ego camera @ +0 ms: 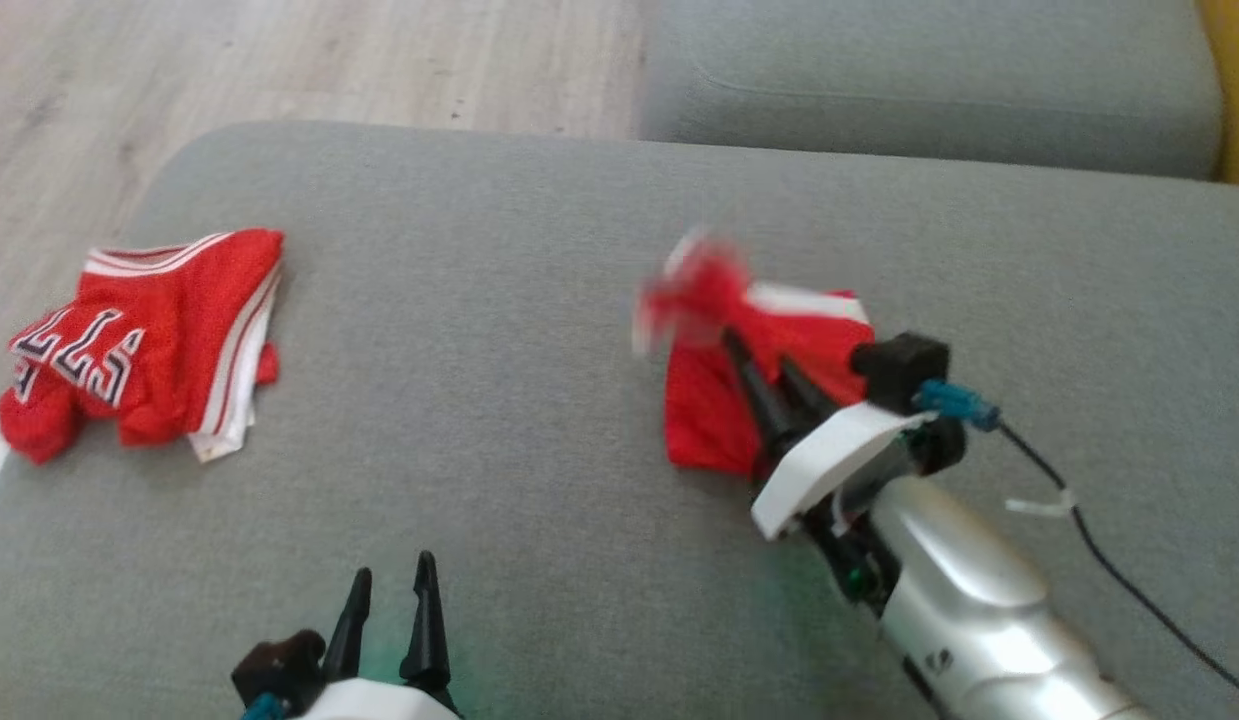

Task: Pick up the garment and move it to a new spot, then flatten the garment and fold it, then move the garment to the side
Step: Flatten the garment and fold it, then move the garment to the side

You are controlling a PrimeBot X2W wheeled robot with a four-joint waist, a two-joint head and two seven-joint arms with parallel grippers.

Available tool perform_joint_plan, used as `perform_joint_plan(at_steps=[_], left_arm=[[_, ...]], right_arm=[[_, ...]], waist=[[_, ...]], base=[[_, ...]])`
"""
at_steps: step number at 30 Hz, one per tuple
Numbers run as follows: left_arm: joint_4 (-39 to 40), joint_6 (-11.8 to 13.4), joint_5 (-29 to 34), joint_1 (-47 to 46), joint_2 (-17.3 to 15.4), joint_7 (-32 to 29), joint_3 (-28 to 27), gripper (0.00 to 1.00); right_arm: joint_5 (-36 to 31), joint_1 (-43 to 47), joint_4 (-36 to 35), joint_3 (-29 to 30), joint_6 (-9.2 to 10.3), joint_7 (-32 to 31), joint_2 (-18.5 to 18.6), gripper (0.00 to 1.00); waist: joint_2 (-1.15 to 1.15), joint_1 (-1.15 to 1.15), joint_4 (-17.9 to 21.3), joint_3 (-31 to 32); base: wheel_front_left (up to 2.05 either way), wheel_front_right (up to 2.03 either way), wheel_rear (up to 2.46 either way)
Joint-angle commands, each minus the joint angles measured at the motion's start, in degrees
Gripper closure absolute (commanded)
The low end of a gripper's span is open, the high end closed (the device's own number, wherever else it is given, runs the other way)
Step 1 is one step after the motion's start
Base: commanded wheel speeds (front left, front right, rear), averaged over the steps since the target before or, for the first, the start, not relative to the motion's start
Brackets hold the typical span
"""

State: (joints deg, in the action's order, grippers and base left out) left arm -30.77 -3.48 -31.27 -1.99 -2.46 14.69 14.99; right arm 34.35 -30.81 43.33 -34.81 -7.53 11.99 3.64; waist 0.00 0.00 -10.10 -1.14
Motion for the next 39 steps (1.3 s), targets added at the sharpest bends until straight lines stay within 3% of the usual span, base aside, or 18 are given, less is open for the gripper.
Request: perform_joint_plan(at_steps=[1,4,8,12,14,18,24,31,39], left_arm=[[1.0,0.3,0.5,-2.3,-0.4,0.3,-1.3,0.00],[1.3,0.6,2.2,-2.8,-0.4,0.3,-1.6,0.00],[2.2,1.0,4.5,-2.6,-0.4,0.3,-3.4,0.00],[3.6,1.9,7.2,-2.3,-0.4,0.3,-5.1,0.00],[5.4,2.9,10.6,-1.8,-0.4,0.3,-6.4,0.00],[7.7,4.4,14.6,-0.9,-0.4,0.3,-7.7,0.00],[10.5,4.4,23.4,1.4,-0.4,0.3,-8.4,0.00],[11.3,5.2,23.0,4.5,-0.4,0.3,-8.4,0.00],[11.2,4.7,22.0,3.5,-0.4,0.3,-5.9,0.00]], right_arm=[[2.5,-0.4,-1.6,-2.6,0.04,0.4,-0.7,0.00],[6.6,0.1,-1.2,-7.7,0.04,1.6,-0.8,0.00],[6.6,0.6,1.2,-7.1,0.04,2.8,-0.8,0.00],[3.0,1.0,1.6,-0.4,0.04,3.0,-0.8,0.00],[-3.9,3.8,-0.6,9.6,0.04,3.0,-0.7,0.00],[-12.8,9.8,-4.8,20.2,0.04,3.0,-0.7,0.00],[-20.5,17.3,-8.8,27.1,0.04,3.0,-0.8,0.00],[-20.4,23.1,-10.2,27.5,0.04,3.0,-0.8,0.00],[-18.0,19.7,-10.0,22.9,0.04,3.0,-0.8,0.00]], waist=[[0.00,0.00,-1.3,0.4],[0.00,0.00,-1.1,0.3],[0.00,0.00,1.0,0.6],[0.00,0.00,3.1,0.8],[0.00,0.00,5.0,1.0],[0.00,0.00,7.1,1.2],[0.00,0.00,9.0,1.9],[0.00,0.00,9.8,2.3],[0.00,0.00,7.5,0.8]], base=[[0.00,0.00,0.00],[0.00,0.00,0.00],[0.00,0.00,0.00],[0.00,0.00,0.00],[0.00,0.00,0.00],[0.00,0.00,0.00],[0.00,0.00,0.00],[0.00,0.00,0.00],[0.00,0.00,0.00]])
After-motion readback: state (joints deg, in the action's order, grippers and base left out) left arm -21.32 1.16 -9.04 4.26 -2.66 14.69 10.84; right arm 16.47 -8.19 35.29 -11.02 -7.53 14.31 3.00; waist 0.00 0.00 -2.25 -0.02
